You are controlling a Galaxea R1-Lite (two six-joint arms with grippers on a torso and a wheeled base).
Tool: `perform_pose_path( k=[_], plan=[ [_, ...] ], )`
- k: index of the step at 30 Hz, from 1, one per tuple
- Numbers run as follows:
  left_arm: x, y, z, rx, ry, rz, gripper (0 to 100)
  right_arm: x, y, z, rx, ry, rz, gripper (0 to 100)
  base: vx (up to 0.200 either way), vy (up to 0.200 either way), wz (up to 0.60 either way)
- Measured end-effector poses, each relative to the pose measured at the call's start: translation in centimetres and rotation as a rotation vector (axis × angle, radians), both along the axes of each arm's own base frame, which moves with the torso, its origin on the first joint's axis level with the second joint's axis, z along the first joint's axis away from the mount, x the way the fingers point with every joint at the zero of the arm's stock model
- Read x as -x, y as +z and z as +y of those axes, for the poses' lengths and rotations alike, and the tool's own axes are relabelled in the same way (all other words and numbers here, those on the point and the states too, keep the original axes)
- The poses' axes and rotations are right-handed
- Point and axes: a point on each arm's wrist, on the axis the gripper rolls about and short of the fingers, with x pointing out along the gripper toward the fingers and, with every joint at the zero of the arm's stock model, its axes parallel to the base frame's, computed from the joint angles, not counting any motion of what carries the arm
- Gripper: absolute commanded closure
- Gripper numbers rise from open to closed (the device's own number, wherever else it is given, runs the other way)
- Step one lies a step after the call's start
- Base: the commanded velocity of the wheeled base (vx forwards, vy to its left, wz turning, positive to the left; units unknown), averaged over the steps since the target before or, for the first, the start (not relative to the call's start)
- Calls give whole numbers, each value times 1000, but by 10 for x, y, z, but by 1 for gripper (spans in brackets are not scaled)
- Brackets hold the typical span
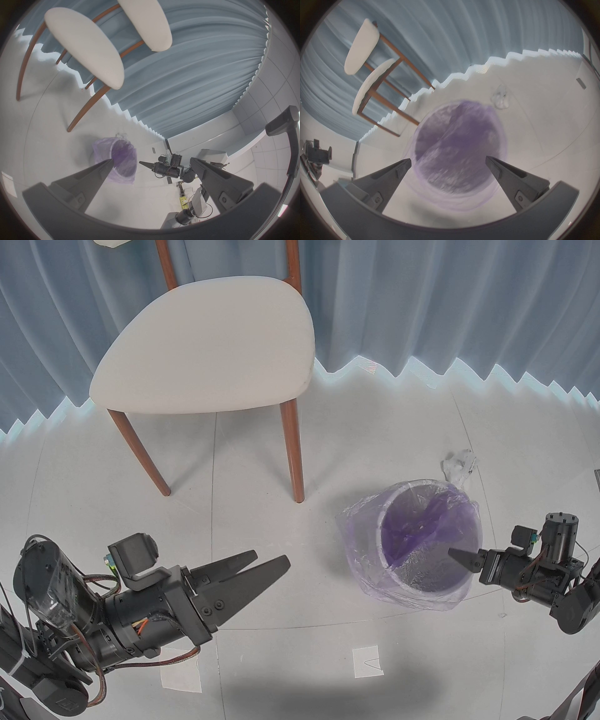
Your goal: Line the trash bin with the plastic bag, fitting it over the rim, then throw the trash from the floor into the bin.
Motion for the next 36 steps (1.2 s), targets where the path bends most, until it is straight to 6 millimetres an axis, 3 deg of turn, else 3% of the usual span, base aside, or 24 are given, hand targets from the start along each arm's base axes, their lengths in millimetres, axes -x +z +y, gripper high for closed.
perform_pose_path(
  k=[6, 11, 16, 21, 31, 36],
  plan=[
    [2, -12, -4, -29, -21, 52, 0, 12, -10, 16, -88, 12, 149, 0, 0, 0, 0],
    [2, -18, -5, -47, -27, 75, 0, 10, -10, 28, -264, -50, 280, 0, 0, 0, 0],
    [1, -24, -8, -66, -32, 95, 0, 9, -11, 36, -321, -55, 336, 0, 0, 0, 0],
    [1, -29, -11, -83, -38, 112, 0, 13, -17, 41, -224, 29, 274, 0, 0, 0, 0],
    [3, -37, -16, -109, -58, 138, 0, 18, -42, 49, 31, 223, -47, 0, 0, 0, 0],
    [6, -40, -18, -119, -69, 145, 0, 30, -65, 50, 119, 274, 13, 0, 0, 0, 0]
  ],
)
